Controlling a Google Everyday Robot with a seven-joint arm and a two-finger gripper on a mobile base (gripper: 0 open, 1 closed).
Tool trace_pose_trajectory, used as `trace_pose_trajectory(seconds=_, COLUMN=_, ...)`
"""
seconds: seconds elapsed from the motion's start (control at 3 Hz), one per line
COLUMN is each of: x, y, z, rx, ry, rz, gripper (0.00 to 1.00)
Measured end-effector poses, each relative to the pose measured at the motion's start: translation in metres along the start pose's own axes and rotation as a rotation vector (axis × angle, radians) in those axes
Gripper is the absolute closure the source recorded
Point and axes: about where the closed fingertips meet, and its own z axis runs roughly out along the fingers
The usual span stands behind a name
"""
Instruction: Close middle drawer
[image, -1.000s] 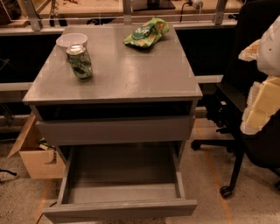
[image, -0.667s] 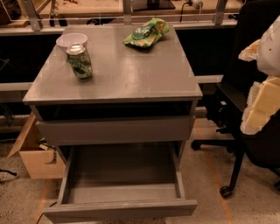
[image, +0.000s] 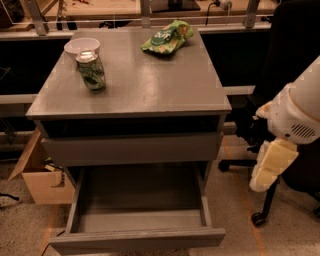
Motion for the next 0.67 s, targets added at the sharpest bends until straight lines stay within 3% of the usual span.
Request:
trace_pose_trajectory(seconds=0.33, x=0.008, y=0.025, z=0.068, rx=-0.063, ry=0.016, rz=0.056, gripper=0.0)
trace_pose_trajectory(seconds=0.67, x=0.026, y=0.061, z=0.141, rx=-0.138, ry=0.018, rz=0.159, gripper=0.0)
